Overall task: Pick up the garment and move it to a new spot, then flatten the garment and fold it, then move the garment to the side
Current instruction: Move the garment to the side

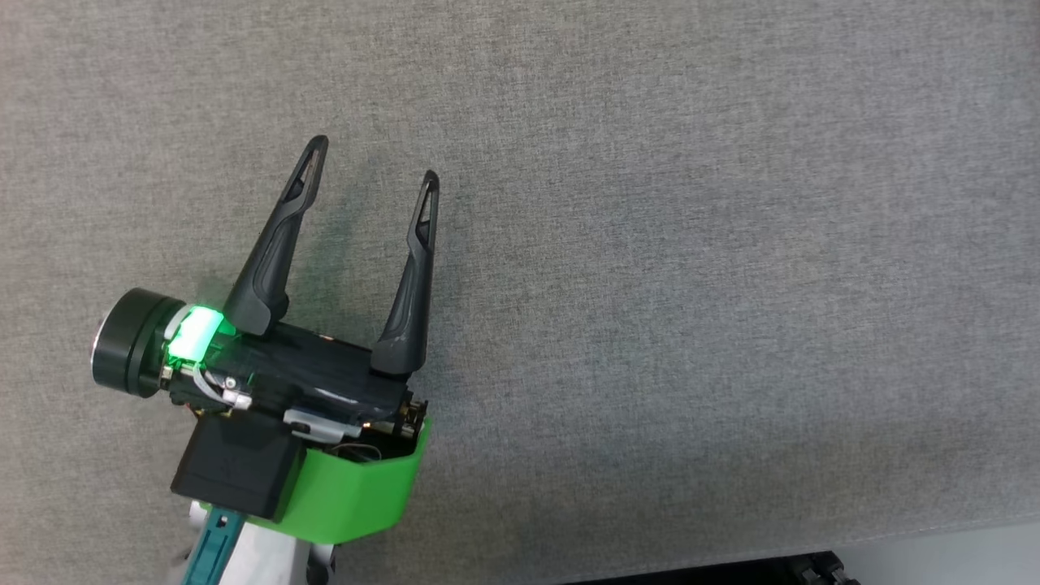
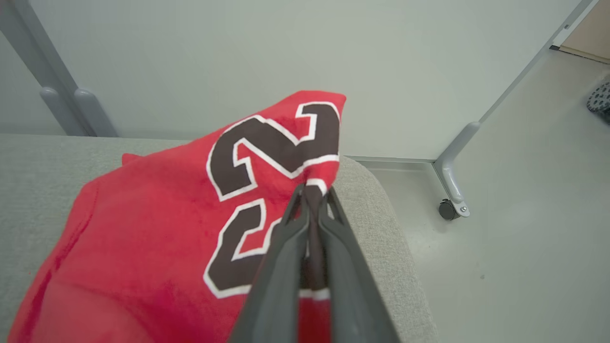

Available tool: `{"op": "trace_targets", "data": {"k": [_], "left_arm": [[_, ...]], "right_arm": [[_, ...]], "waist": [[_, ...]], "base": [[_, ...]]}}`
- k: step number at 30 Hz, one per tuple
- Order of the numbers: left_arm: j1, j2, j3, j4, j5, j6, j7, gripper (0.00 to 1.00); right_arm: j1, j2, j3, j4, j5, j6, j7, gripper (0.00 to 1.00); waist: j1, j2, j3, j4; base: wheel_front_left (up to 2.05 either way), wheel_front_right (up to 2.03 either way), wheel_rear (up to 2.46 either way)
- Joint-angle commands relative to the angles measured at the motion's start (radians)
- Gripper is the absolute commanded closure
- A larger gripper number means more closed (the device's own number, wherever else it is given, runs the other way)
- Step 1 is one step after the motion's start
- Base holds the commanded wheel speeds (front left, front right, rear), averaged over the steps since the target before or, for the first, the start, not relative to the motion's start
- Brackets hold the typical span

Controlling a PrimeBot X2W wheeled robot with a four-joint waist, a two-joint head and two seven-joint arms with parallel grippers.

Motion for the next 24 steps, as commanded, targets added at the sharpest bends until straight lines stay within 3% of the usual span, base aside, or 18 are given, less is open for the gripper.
{"op": "trace_targets", "data": {"k": [1,6,7,12,20,24], "left_arm": [[-0.021,0.009,0.000,-0.009,0.006,-0.001,0.000,0.00],[-0.030,0.022,-0.005,-0.015,0.003,0.008,0.000,0.00],[-0.032,0.023,-0.007,-0.013,0.001,0.009,0.000,0.00],[-0.038,0.021,-0.013,-0.003,-0.007,0.019,0.000,0.00],[0.005,0.012,-0.010,0.024,-0.021,0.046,0.000,0.00],[0.043,0.011,0.004,0.029,-0.028,0.064,0.000,0.00]], "right_arm": [[-0.020,-0.018,-0.016,0.012,-0.006,-0.002,-0.008,1.00],[-0.025,-0.053,-0.049,0.068,-0.015,-0.002,-0.012,1.00],[-0.034,-0.054,-0.057,0.089,-0.026,-0.002,-0.022,0.00],[-0.053,0.010,-0.045,0.153,-0.155,-0.002,-0.076,0.00],[0.062,0.285,-0.039,0.230,-0.204,-0.002,-0.140,0.00],[0.140,0.418,-0.097,0.173,-0.225,-0.002,-0.145,0.00]], "waist": [[-0.0001,-0.0001,0.051,0.017],[-0.0001,-0.0001,0.073,0.038],[-0.0001,-0.0001,0.075,0.042],[-0.0001,-0.0001,0.050,0.052],[-0.0001,-0.0001,-0.108,0.050],[-0.0001,-0.0001,-0.203,0.034]], "base": [[0.00,0.00,0.00],[0.00,0.00,0.00],[0.00,0.00,0.00],[0.00,0.00,0.00],[0.00,0.00,0.00],[0.00,0.00,0.00]]}}
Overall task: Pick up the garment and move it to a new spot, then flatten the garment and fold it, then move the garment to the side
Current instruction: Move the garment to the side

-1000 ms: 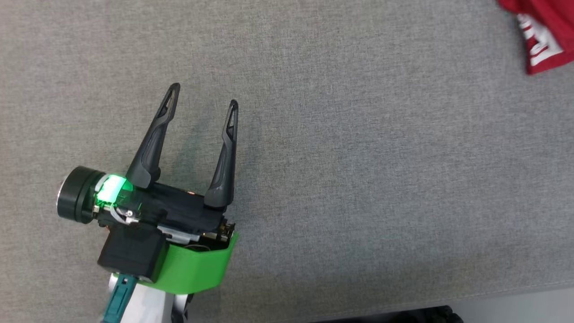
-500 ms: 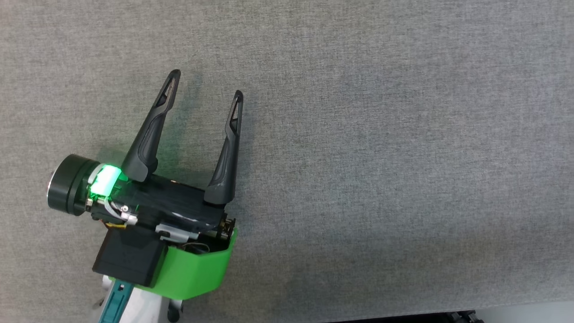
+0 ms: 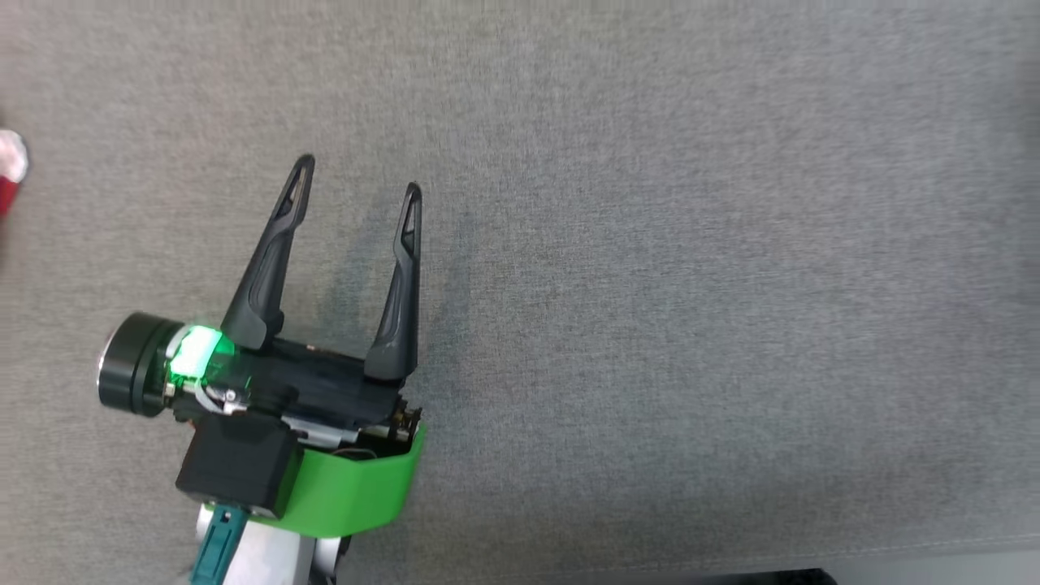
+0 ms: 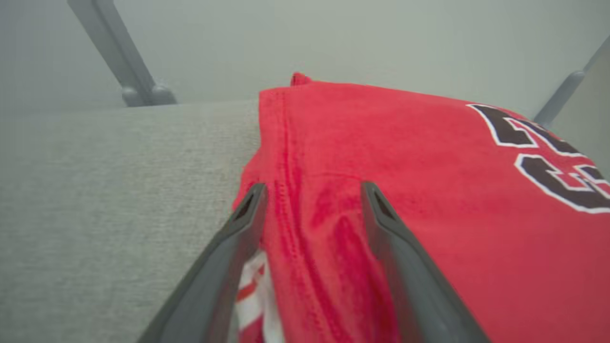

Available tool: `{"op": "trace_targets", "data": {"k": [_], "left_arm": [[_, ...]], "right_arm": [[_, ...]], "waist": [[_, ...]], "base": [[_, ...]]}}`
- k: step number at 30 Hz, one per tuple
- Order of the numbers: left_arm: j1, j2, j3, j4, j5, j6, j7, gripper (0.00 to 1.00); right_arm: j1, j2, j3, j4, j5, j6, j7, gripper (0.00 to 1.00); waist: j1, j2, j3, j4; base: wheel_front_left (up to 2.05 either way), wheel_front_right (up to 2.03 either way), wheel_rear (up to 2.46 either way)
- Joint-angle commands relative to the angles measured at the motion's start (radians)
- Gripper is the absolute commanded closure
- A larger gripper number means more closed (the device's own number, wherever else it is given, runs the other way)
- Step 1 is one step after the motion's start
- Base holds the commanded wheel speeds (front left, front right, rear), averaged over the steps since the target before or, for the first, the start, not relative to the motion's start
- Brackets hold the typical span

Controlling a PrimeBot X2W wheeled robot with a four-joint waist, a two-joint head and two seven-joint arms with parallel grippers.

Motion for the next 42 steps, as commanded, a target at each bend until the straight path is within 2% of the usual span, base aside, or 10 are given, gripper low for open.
{"op": "trace_targets", "data": {"k": [1,6,10,18,24,27,31,40,42], "left_arm": [[0.026,0.001,0.006,0.004,-0.008,0.007,0.000,0.00],[0.087,-0.004,0.014,0.034,-0.024,0.020,0.000,0.00],[0.142,-0.013,0.031,0.071,-0.045,0.031,0.000,0.00],[0.266,-0.028,0.107,0.170,-0.109,0.046,0.000,0.00],[0.353,-0.032,0.155,0.203,-0.123,0.042,0.000,0.00],[0.386,-0.032,0.168,0.232,-0.127,0.038,0.000,0.00],[0.415,-0.032,0.178,0.250,-0.146,0.045,0.000,0.00],[0.450,-0.032,0.177,0.284,-0.189,0.051,0.000,0.00],[0.451,-0.032,0.171,0.290,-0.195,0.041,0.000,0.00]], "right_arm": [[0.042,0.040,-0.023,-0.028,-0.029,-0.001,-0.004,0.00],[0.204,0.206,-0.126,-0.153,-0.141,-0.001,-0.004,0.00],[0.334,0.308,-0.163,-0.230,-0.227,-0.001,-0.004,0.00],[0.567,0.452,-0.220,-0.383,-0.417,-0.001,-0.004,0.00],[0.732,0.548,-0.276,-0.513,-0.572,-0.001,-0.004,0.00],[0.806,0.586,-0.296,-0.570,-0.630,-0.001,-0.004,0.00],[0.892,0.628,-0.308,-0.604,-0.649,-0.001,-0.004,0.00],[1.027,0.656,-0.306,-0.629,-0.660,-0.001,-0.004,0.00],[1.036,0.661,-0.307,-0.631,-0.664,-0.001,-0.004,0.00]], "waist": [[-0.0001,-0.0001,-0.132,-0.026],[-0.0001,-0.0001,-0.257,-0.043],[-0.0001,-0.0001,-0.352,-0.051],[-0.0001,-0.0001,-0.510,-0.051],[-0.0001,-0.0001,-0.586,-0.056],[-0.0001,-0.0001,-0.617,-0.058],[-0.0001,-0.0001,-0.645,-0.060],[-0.0001,-0.0001,-0.699,-0.055],[-0.0001,-0.0001,-0.705,-0.057]], "base": [[0.00,0.00,0.00],[0.00,0.00,0.00],[0.00,0.00,0.00],[0.00,0.00,0.00],[0.00,0.00,0.00],[0.00,0.00,0.00],[0.00,0.00,0.00],[0.00,0.00,0.00],[0.00,0.00,0.00]]}}
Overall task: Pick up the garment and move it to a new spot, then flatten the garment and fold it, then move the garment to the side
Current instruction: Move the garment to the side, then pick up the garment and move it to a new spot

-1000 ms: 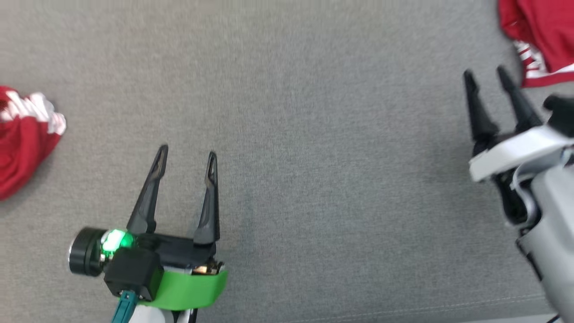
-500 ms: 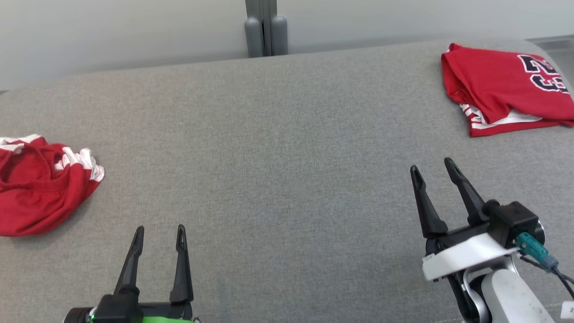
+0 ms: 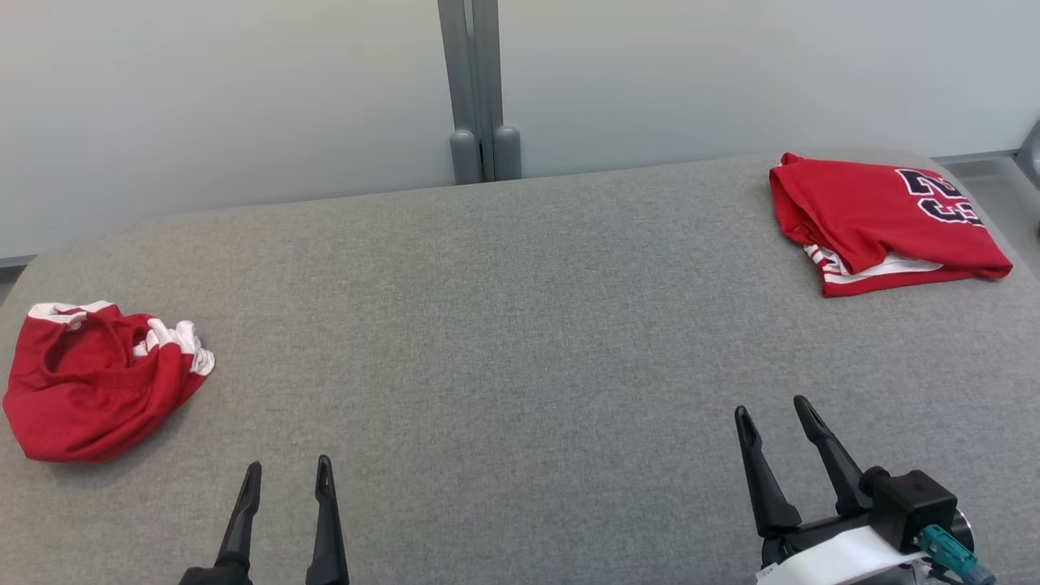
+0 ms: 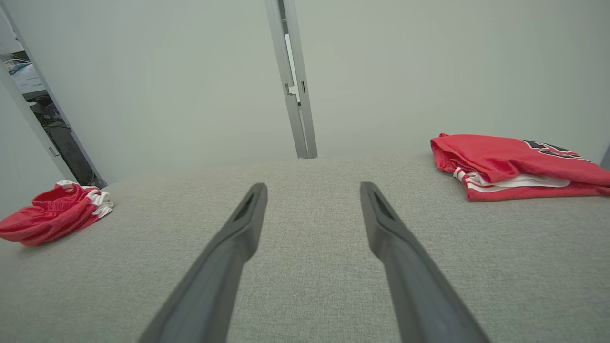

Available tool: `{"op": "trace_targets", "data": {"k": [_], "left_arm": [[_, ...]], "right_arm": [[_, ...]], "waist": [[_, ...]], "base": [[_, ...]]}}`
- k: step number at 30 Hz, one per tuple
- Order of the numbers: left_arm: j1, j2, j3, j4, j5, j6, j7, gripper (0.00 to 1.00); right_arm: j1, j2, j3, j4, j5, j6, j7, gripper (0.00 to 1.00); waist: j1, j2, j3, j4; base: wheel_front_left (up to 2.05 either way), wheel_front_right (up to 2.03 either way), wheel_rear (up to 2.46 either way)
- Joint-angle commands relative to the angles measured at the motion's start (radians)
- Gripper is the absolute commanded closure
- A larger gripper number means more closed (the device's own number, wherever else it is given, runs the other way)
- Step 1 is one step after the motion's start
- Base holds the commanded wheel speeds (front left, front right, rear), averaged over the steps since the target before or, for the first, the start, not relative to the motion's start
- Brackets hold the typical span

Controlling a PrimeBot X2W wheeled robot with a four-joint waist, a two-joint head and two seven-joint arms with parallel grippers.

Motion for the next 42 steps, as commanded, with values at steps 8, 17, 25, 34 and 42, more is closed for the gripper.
{"op": "trace_targets", "data": {"k": [8,17,25,34,42], "left_arm": [[0.010,0.001,-0.003,0.014,0.004,-0.010,0.000,0.00],[0.014,0.001,0.001,0.012,0.004,-0.004,0.000,0.00],[0.014,0.001,0.002,0.004,0.005,-0.003,0.000,0.00],[0.007,0.001,0.003,0.009,0.009,-0.002,0.000,0.00],[-0.003,0.001,0.005,0.011,0.008,-0.009,0.000,0.00]], "right_arm": [[0.018,0.000,-0.006,-0.006,-0.010,-0.001,-0.003,0.00],[0.017,0.000,-0.001,-0.001,-0.015,-0.001,-0.003,0.00],[0.005,0.004,-0.004,0.002,-0.015,-0.001,-0.003,0.00],[0.000,0.007,0.000,0.004,-0.014,-0.001,-0.003,0.00],[0.000,0.009,-0.003,0.002,-0.012,-0.001,-0.003,0.00]], "waist": [[0.0001,0.0000,-0.018,-0.003],[0.0001,0.0000,-0.018,0.000],[0.0001,0.0000,-0.016,-0.007],[0.0001,0.0000,-0.012,-0.015],[0.0001,0.0000,-0.006,-0.011]], "base": [[0.00,0.00,0.00],[0.00,0.00,0.00],[0.00,0.00,0.00],[0.00,0.00,0.00],[0.00,0.00,0.00]]}}
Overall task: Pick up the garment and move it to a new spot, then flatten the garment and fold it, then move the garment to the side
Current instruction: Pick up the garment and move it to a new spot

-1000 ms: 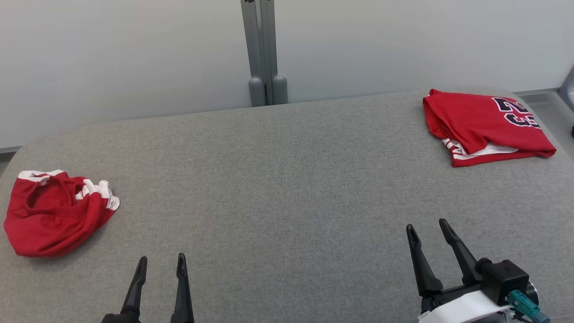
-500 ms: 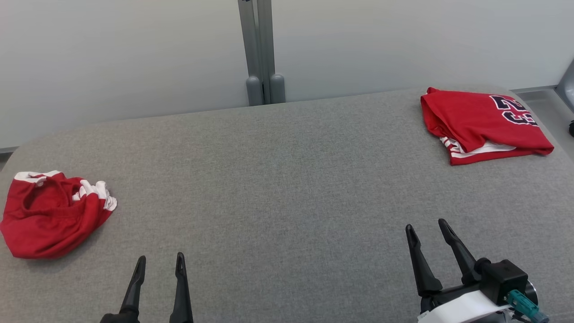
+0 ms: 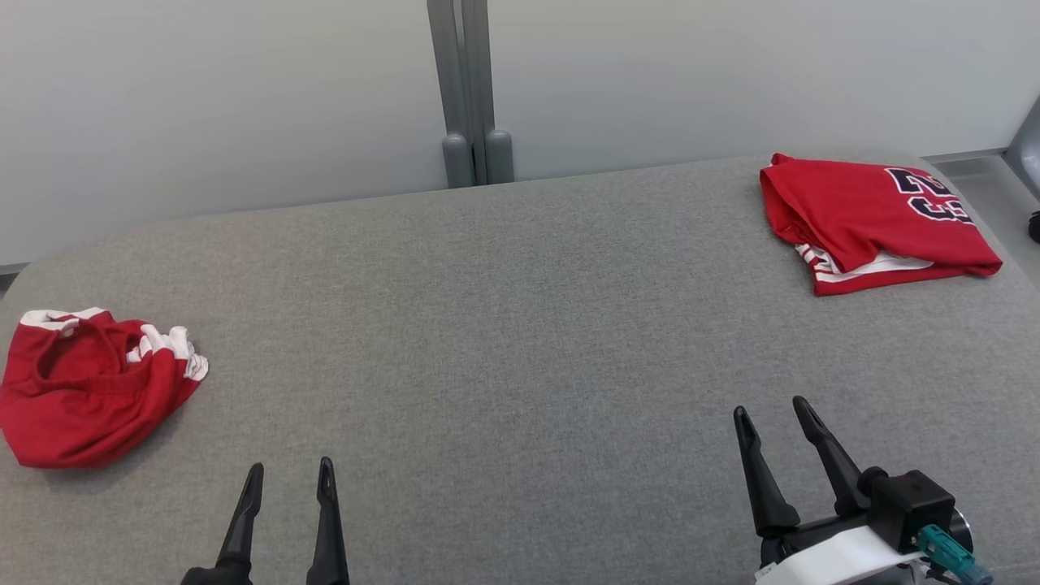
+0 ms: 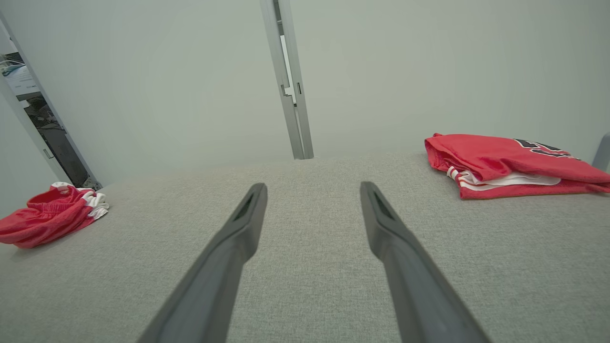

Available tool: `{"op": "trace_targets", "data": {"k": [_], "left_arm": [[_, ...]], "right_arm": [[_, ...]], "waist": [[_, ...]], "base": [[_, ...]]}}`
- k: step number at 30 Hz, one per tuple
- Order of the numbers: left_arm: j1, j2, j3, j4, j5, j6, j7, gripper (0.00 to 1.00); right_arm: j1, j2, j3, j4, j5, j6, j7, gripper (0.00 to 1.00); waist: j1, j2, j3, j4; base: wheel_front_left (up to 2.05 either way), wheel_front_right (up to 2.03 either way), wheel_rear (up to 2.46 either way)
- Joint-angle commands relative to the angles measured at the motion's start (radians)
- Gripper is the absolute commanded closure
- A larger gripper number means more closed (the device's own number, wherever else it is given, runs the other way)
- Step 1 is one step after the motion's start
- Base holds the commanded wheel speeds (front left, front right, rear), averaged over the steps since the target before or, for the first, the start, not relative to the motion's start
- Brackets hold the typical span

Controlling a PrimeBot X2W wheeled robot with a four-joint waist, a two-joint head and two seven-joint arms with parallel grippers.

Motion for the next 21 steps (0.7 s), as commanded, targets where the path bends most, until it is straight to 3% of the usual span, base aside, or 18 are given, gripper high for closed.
{"op": "trace_targets", "data": {"k": [1,7,21], "left_arm": [[-0.008,0.001,0.004,0.000,0.000,-0.002,0.000,0.00],[-0.017,0.001,0.004,-0.009,0.007,0.008,0.000,0.00],[-0.003,0.001,0.007,-0.016,0.009,0.032,0.000,0.00]], "right_arm": [[-0.001,0.003,0.000,-0.002,-0.003,-0.001,-0.003,0.00],[0.009,0.005,-0.008,-0.008,0.002,-0.001,-0.003,0.00],[0.006,0.010,0.011,-0.020,-0.008,-0.001,-0.003,0.00]], "waist": [[0.0000,0.0000,0.002,0.007],[0.0000,0.0000,0.013,0.055],[0.0000,0.0000,0.033,0.236]], "base": [[0.00,0.00,0.00],[0.00,0.00,0.00],[0.00,0.00,0.00]]}}
